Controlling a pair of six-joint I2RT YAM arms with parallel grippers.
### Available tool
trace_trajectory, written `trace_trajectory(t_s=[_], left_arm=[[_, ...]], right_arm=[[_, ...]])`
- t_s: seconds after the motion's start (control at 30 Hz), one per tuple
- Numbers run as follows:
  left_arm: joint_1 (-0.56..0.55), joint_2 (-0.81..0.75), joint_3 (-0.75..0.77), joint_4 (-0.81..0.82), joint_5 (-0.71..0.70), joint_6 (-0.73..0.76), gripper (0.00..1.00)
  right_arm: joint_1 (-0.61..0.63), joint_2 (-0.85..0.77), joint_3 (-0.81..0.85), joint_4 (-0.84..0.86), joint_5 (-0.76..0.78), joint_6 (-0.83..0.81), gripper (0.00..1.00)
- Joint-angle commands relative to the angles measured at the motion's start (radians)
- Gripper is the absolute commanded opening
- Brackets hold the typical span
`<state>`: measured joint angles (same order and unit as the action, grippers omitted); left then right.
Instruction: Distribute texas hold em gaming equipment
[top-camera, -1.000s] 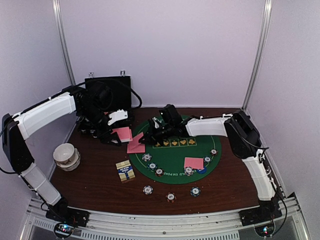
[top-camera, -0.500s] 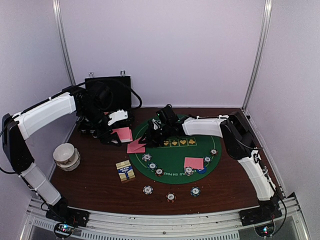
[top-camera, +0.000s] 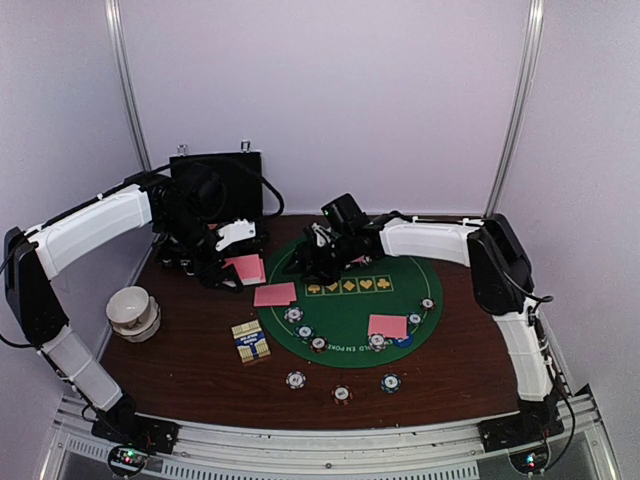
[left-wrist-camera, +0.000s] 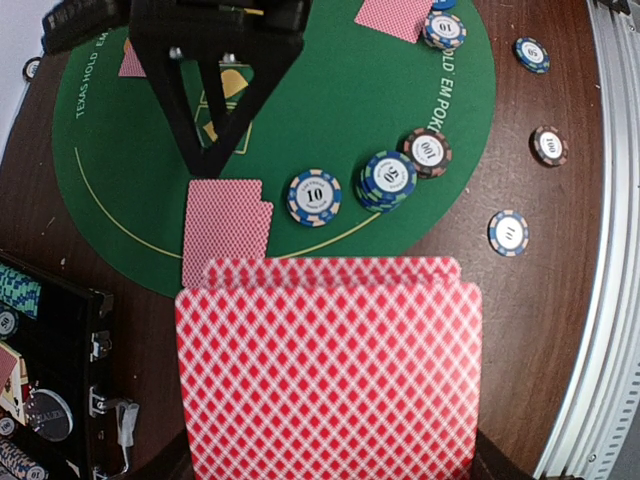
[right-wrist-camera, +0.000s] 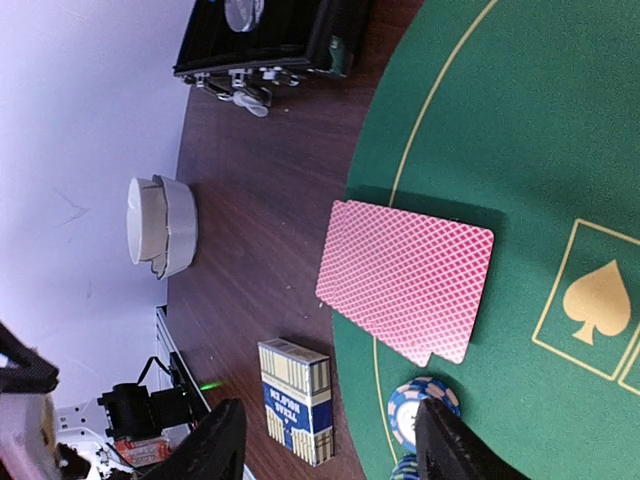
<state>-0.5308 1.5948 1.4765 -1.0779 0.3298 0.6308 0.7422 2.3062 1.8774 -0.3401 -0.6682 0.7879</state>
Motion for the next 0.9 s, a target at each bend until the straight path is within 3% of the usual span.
trace_trajectory(t_s=[0.0, 0.13, 0.4, 0.57, 0.87], left_arm=[[0.006, -0.019, 0.005, 0.018, 0.026, 0.010, 0.00], [0.006, -0.015, 0.011, 0.017, 0.028, 0.010, 0.00], [0.006, -0.009, 0.017, 0.018, 0.029, 0.004, 0.00], [0.006, -0.004, 0.026, 0.017, 0.036, -0.004, 0.00], [0.006, -0.004, 0.040, 0.017, 0.052, -0.018, 0.00]], right_arm=[[-0.010, -0.122, -0.067, -0.031, 0.036, -0.058, 0.63], [-0.008, -0.210, -0.194, 0.069, 0.006, -0.018, 0.65], [0.015, -0.377, -0.422, 0.451, -0.070, 0.175, 0.71], [0.050, -0.381, -0.445, 0.571, -0.101, 0.256, 0.76], [0.108, -0.317, -0.380, 0.616, -0.137, 0.299, 0.78]])
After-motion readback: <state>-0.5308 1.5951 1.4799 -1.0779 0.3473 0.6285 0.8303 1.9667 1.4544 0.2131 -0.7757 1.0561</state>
